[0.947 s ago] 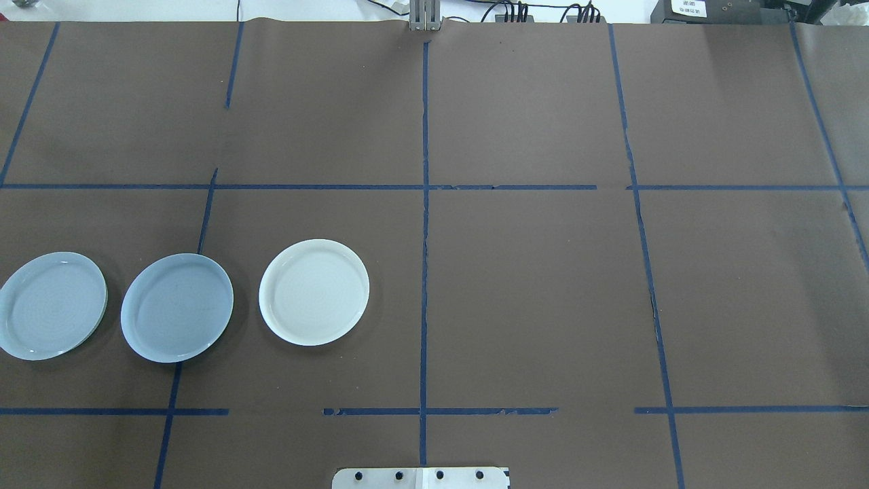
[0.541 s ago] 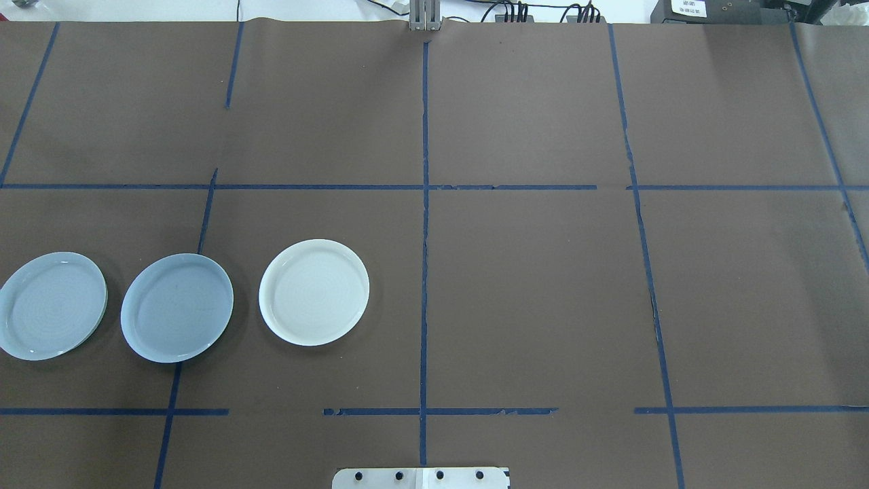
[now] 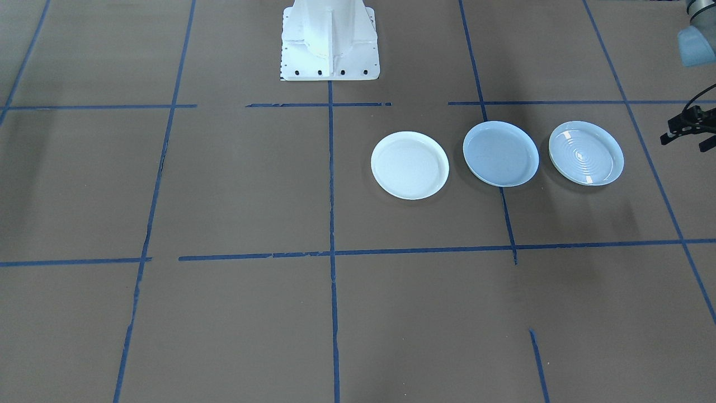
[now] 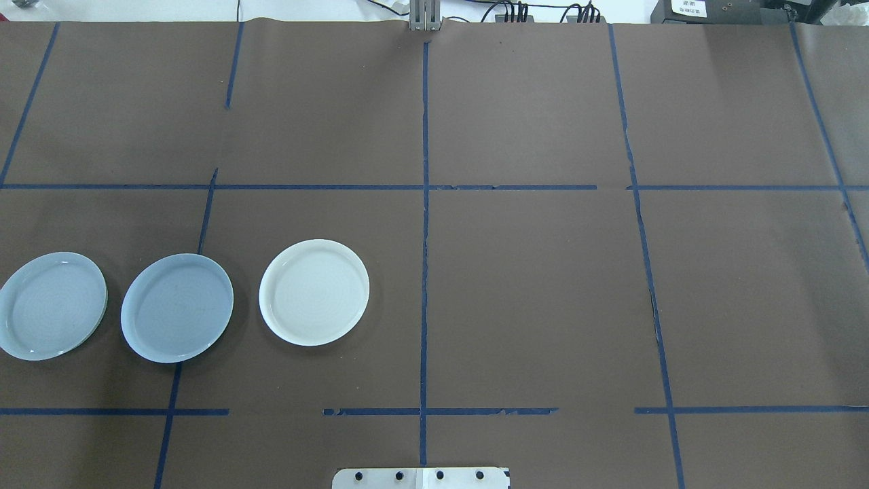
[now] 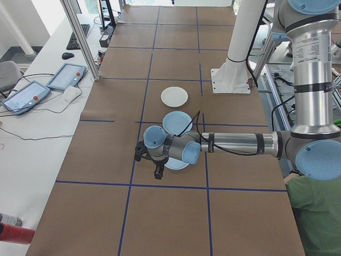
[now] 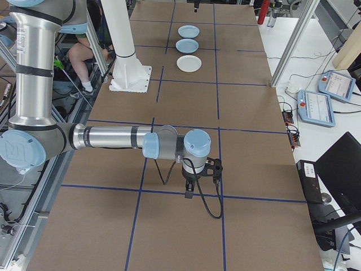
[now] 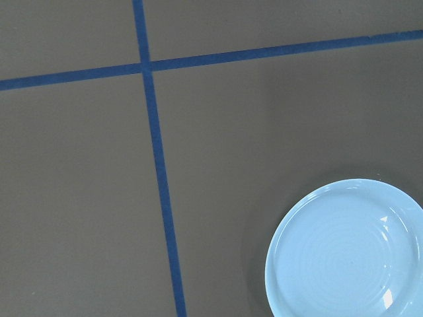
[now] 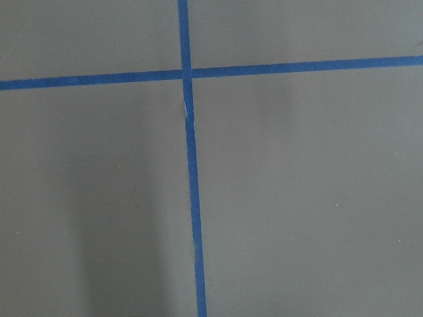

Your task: Stack plate in center

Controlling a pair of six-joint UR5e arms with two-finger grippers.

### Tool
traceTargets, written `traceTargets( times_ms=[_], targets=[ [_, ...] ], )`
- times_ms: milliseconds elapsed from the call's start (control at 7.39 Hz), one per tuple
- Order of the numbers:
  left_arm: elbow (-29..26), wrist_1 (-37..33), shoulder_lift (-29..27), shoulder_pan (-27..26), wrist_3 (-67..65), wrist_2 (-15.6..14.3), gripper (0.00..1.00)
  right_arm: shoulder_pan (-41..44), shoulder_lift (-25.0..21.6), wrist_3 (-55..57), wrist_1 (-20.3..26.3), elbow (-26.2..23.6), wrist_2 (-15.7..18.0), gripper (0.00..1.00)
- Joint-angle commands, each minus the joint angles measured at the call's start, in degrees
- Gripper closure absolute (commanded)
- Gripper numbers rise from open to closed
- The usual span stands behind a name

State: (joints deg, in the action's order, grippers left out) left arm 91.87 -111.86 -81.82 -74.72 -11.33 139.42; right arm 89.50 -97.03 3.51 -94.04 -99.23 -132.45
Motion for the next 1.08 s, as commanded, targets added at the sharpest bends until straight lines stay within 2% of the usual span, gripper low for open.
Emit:
traceTargets(
  times_ms=[0,541,677,812,947],
  targets=[
    [-6.59,-14.04,0.0,6.67,-9.11,-0.2,0.0,-0.03,0.0,0.0,0.0,0.0,0.0,0.0],
    [-9.78,-15.49,0.0,10.65,-9.67,-0.2,0.0,-0.03,0.0,0.0,0.0,0.0,0.0,0.0],
    [-9.78,-15.49,0.0,10.83,-9.59,-0.03,0.14,-0.03,0.0,0.0,0.0,0.0,0.0,0.0],
    [-9.78,-15.49,0.0,11.18,-9.67,0.23,0.43,-0.03,0.0,0.0,0.0,0.0,0.0,0.0],
    [-9.78,-15.4,-0.09,11.35,-9.76,0.24,0.56,-0.03,0.0,0.0,0.0,0.0,0.0,0.0]
  ],
)
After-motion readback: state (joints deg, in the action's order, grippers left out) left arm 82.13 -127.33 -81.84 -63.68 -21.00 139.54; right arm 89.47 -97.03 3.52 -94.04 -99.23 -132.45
